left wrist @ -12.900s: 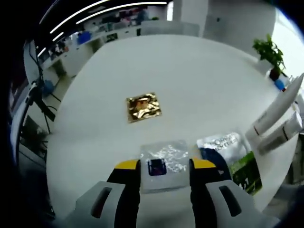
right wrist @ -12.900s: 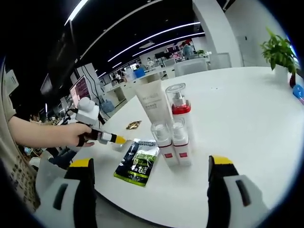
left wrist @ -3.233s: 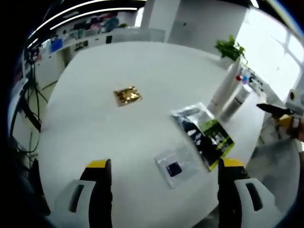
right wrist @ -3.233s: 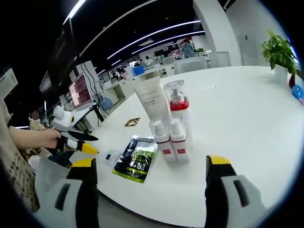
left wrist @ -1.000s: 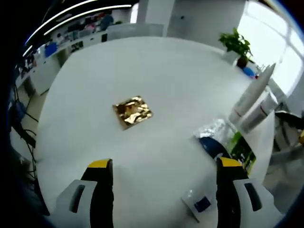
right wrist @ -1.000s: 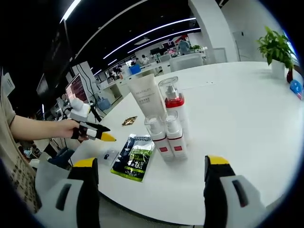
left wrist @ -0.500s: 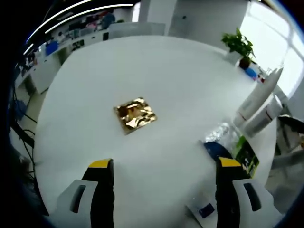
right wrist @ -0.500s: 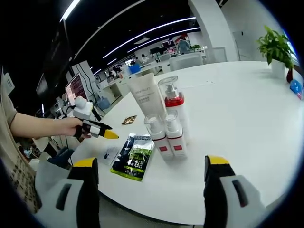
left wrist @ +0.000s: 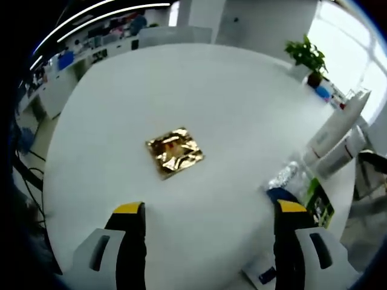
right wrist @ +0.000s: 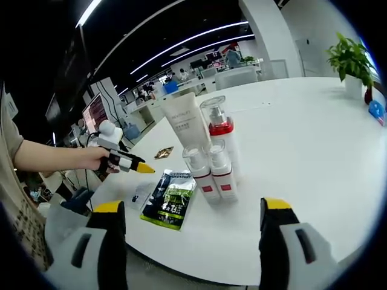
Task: Arrange the skincare products in the storage area until every visible bottle or jar stands upright without overlapping.
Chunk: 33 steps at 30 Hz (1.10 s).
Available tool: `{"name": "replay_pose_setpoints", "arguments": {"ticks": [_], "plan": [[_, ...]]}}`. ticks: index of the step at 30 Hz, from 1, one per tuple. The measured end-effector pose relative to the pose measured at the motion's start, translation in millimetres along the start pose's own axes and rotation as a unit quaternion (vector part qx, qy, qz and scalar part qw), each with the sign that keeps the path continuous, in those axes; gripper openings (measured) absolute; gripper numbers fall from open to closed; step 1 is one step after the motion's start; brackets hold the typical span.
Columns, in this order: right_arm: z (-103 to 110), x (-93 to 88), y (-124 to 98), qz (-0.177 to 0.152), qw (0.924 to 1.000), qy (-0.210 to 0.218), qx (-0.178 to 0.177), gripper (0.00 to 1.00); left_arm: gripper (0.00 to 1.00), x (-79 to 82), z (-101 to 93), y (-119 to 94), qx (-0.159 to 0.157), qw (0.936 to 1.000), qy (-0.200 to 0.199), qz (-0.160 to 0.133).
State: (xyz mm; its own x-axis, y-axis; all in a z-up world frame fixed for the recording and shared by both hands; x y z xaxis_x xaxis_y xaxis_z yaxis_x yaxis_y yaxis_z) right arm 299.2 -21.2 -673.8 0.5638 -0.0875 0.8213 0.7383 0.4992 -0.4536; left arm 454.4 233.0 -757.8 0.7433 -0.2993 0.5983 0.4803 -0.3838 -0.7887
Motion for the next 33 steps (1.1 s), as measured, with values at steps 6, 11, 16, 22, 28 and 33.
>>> {"name": "replay_pose_setpoints", "arguments": {"ticks": [6, 11, 16, 22, 28, 33], "plan": [[0.2, -0.1, 0.3, 0.001, 1.0, 0.001, 0.0, 0.92, 0.85, 3.0, 3.2, 3.8, 0.008, 1.0, -0.002, 0.003], [-1.4, -1.1, 0.3, 0.002, 1.0, 0.003, 0.0, 0.92, 0.84, 6.5, 5.9, 7.8, 0.013, 0.9999, -0.005, 0.004], [-2.7, -1.9, 0.2, 0.002, 1.0, 0.003, 0.0, 0.92, 0.81, 8.6, 8.5, 11.5, 0.017, 0.9997, -0.016, 0.007], [-4.9, -2.9, 0.1, 0.002, 1.0, 0.005, 0.0, 0.92, 0.8, 12.9, 9.6, 15.1, 0.022, 0.9997, -0.012, 0.008], [-5.3, -2.8, 0.1, 0.002, 1.0, 0.009, -0.001, 0.91, 0.77, 18.6, 11.6, 20.5, 0.029, 0.9995, -0.005, 0.011], [-6.4, -2.9, 0.8, 0.001, 0.9999, 0.012, -0.002, 0.91, 0.73, 22.0, 14.9, 25.9, 0.045, 0.9987, 0.011, 0.019]]}}
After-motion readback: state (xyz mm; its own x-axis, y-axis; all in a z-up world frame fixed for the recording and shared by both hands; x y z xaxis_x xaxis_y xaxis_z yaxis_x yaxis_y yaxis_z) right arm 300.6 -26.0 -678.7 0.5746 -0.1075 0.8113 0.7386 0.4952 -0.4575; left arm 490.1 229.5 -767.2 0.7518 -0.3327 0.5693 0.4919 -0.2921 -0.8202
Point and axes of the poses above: the point that each gripper's makers call its tool centre point, and the gripper's own axes: y roughly forward along the fingers, z roughly to its left, x roughly out of its top, the point moved 1 cm from there along -y, roughly backward along the fingers, and after that the axes turned 2 degrees about x, right-handed, at the moved point
